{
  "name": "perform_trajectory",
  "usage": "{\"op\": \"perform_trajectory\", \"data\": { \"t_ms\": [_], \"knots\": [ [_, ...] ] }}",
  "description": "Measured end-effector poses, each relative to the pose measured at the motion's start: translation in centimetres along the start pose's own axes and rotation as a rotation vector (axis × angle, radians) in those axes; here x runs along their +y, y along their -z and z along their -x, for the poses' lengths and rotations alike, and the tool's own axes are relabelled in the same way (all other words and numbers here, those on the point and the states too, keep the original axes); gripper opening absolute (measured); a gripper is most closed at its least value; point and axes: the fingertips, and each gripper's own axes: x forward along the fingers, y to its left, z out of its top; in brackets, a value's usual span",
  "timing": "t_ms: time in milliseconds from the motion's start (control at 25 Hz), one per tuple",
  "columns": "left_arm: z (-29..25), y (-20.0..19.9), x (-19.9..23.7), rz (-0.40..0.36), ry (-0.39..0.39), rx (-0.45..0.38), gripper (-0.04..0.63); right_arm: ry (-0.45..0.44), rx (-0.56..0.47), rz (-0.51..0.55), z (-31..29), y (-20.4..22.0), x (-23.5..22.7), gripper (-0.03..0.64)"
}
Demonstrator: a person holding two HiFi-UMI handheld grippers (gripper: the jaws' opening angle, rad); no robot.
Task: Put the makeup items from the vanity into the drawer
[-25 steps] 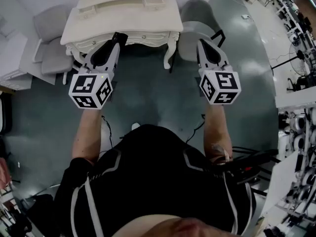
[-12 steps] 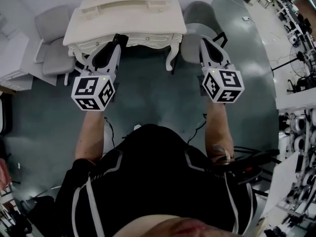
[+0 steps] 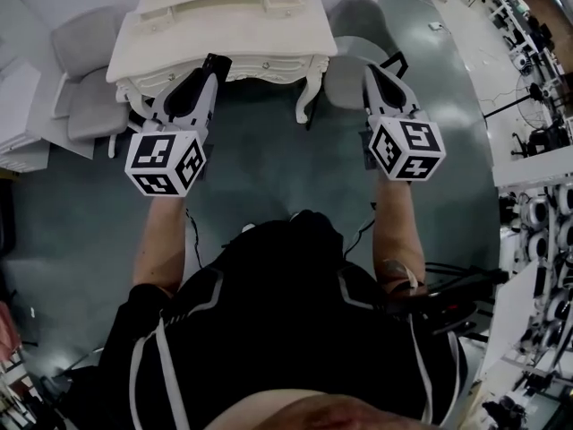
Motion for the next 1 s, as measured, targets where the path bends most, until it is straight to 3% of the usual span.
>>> {"op": "perform_trajectory", "data": {
  "t_ms": [400, 1000],
  "knots": [
    [-3.9, 0.4, 1.5, -0.010, -0.035, 0.009, 0.089, -0.049, -0.007, 0.016, -4.9, 0.3, -1.7, 0.005],
    [-17.2, 0.4, 3.2, -0.025, -0.066, 0.060, 0.087, -0.121, -0.002, 0.001, -15.5, 0.8, -10.0, 0.006]
  ]
}}
